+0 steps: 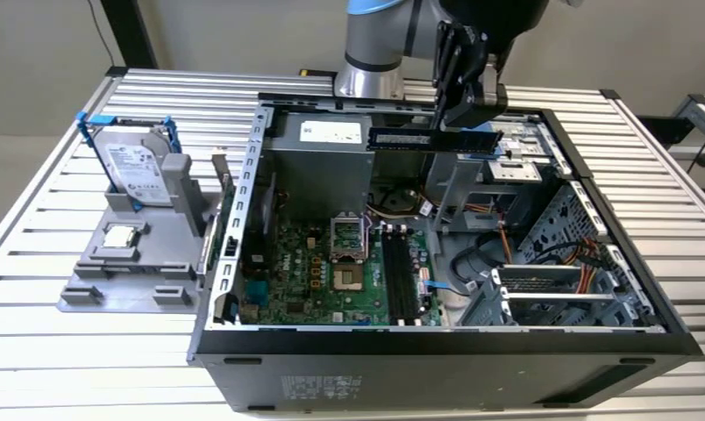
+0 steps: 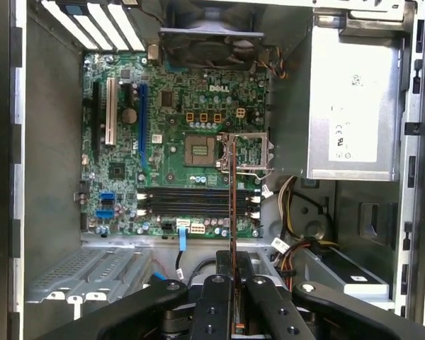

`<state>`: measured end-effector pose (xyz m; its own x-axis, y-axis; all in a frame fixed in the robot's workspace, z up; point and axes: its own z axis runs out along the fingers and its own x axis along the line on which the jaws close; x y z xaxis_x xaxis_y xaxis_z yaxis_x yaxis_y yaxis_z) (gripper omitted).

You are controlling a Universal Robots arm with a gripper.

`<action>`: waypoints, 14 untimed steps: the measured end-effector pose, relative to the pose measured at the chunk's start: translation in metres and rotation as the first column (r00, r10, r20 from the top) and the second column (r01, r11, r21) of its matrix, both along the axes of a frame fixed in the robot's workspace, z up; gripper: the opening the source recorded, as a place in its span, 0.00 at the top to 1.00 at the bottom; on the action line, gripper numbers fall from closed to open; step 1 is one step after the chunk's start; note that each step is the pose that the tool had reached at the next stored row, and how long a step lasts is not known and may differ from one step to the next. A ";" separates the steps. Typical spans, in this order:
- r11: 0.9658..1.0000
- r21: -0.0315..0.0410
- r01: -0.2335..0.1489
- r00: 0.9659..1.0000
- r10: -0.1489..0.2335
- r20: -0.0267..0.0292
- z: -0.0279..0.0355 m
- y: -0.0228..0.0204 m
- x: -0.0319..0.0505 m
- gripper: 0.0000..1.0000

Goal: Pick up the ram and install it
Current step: 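Insert the ram into the slot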

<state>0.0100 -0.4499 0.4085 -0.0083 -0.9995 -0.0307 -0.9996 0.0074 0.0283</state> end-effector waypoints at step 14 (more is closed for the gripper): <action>0.994 0.000 0.111 0.994 -0.111 0.000 -0.0003 -0.0004 -0.0002 1.00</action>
<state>0.0098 -0.4503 0.4083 -0.1195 -0.9923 -0.0311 -0.9925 0.1187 0.0282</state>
